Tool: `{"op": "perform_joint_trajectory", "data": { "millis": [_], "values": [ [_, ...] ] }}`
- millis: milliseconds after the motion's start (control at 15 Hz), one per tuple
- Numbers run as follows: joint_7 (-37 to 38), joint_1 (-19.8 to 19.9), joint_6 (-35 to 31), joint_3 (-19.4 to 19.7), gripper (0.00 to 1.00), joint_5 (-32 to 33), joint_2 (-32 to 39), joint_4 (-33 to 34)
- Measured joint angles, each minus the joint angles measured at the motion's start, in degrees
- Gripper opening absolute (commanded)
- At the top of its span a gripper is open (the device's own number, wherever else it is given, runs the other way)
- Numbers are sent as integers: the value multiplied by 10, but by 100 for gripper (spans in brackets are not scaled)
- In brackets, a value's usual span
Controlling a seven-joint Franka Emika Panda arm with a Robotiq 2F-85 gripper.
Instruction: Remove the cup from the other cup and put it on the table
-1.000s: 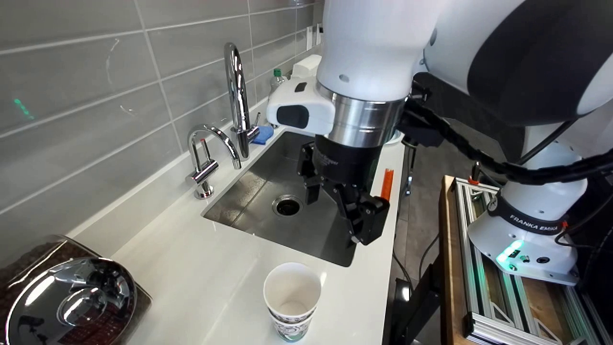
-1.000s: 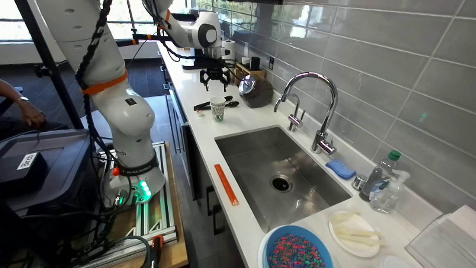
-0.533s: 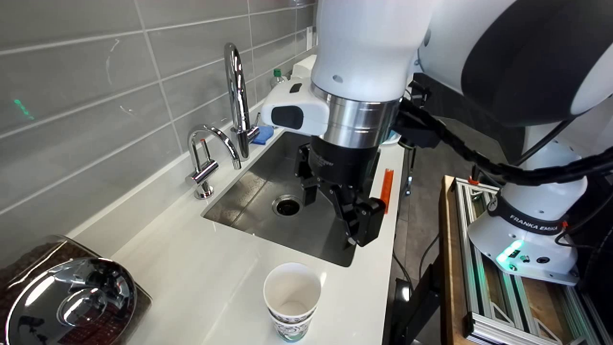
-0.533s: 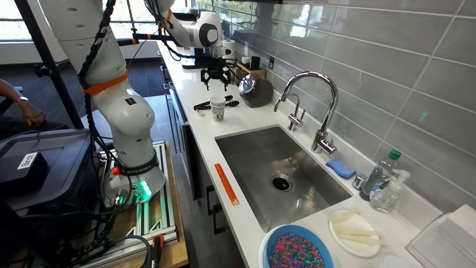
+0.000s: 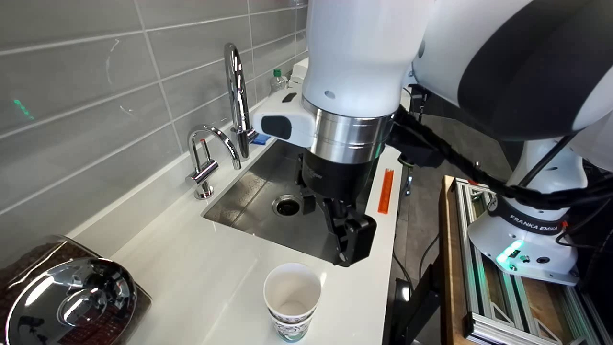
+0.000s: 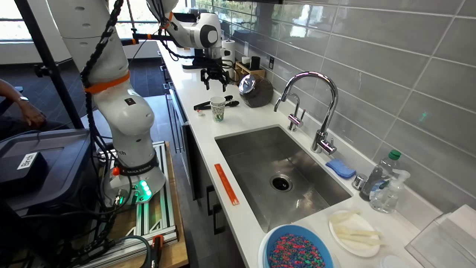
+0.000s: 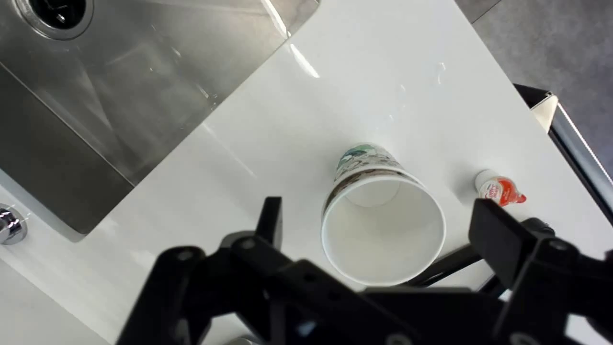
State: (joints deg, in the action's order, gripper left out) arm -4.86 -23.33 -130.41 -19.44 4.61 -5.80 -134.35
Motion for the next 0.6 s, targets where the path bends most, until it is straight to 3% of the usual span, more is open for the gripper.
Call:
{"op": "perform_joint_trajectory", "data": {
  "millis": [600],
  "values": [
    [96,4,-24,-5,100,52,65,35]
  ]
}}
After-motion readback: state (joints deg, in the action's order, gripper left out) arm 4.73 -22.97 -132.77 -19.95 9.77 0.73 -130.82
